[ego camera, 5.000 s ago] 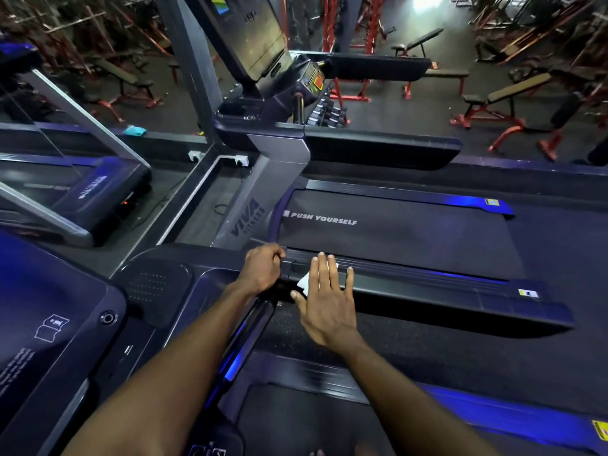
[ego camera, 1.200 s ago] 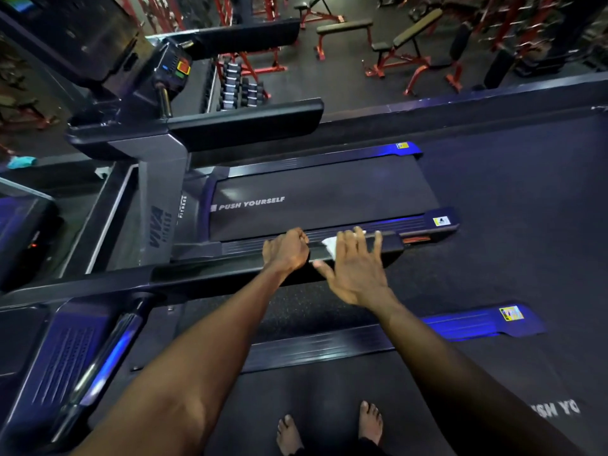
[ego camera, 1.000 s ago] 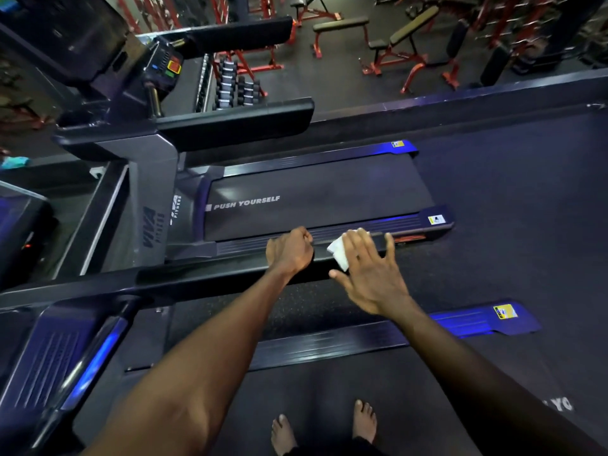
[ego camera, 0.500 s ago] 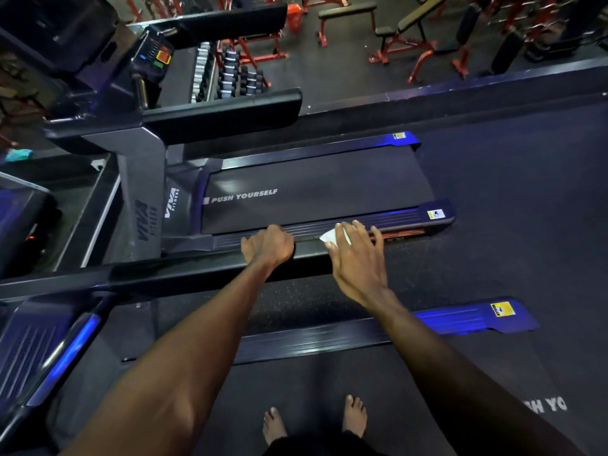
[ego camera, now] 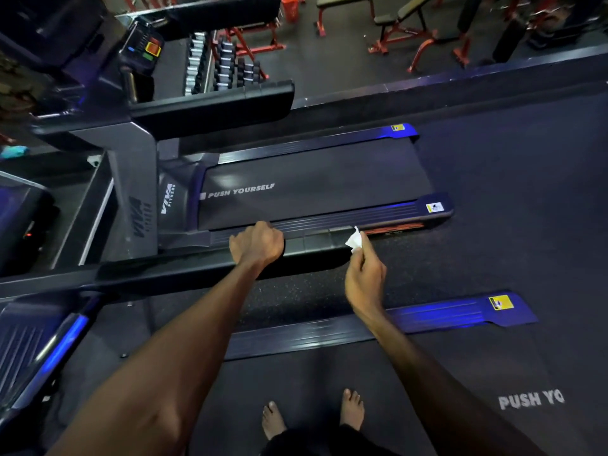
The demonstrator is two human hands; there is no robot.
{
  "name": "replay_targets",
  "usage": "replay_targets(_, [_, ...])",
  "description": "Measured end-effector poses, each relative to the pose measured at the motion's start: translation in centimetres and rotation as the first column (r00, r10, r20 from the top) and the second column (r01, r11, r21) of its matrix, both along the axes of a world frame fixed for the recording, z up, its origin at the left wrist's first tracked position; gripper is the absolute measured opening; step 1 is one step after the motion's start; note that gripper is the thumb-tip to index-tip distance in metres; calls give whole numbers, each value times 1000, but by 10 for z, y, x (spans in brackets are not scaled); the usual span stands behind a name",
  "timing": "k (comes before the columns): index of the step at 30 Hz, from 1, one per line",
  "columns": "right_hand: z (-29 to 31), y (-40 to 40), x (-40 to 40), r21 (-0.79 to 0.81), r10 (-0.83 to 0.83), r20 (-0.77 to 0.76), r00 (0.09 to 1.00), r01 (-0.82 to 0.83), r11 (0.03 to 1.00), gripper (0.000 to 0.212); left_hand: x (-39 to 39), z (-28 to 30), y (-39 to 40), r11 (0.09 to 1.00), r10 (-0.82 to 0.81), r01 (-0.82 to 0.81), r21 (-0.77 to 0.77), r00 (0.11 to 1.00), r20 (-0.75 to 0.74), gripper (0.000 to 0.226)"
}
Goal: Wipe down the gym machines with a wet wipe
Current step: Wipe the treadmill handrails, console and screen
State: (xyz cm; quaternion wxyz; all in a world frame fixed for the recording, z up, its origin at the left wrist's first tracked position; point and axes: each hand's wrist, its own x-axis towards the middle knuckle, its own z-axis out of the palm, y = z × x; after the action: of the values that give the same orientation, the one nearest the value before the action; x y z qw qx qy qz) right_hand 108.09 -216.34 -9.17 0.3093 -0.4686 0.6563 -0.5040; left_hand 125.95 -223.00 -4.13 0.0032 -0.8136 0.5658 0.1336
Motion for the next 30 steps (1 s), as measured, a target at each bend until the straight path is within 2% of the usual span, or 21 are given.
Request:
replay_targets(3, [10,-11,6,66,-105,246,964,91,994,45,0,-1,-1,1000,-7,7,-5,1000,3,41])
replay_targets(5, [12,-27,8,138,-192,375,907,150,979,28,0,-1,-1,1000,-6,6,-12,1000,-1,40])
replay_targets(6, [11,-29,9,202,-223,400,889,152,968,22,0,-2,-1,1000,-8,8,-13,1000,2,40])
replay_targets(8, [8,-24,11,292,-262,405,876,148,945,24,1,-3,0,1000,-12,12,-20,1000,7,41])
replay_targets(10, [12,-17,13,282,-250,425,870,136,950,25,1,-3,-1,1000,-9,9,-27,1000,8,41])
replay_targets(12, [16,-26,15,267,-227,470,853,108,958,32,1,-4,-2,1000,-6,6,-22,1000,7,42])
replay_targets(15, [15,-44,15,306,-204,524,827,41,951,54,0,-4,-1,1000,4,-3,-21,1000,5,42])
replay_targets(19, [1,-21,12,395,-223,680,698,-92,914,64,0,-3,0,1000,-6,6,-22,1000,5,41])
replay_targets(21, [5,-21,10,341,-190,698,690,-87,936,61,-1,-2,0,1000,-5,5,-26,1000,6,41])
replay_targets(25, [7,-53,7,304,-209,704,679,-21,952,77,-1,0,1,1000,-2,1,-32,1000,-11,41])
replay_targets(30, [-6,-30,15,483,-370,787,494,-120,867,85,-2,0,2,999,-2,1,-32,1000,-20,42])
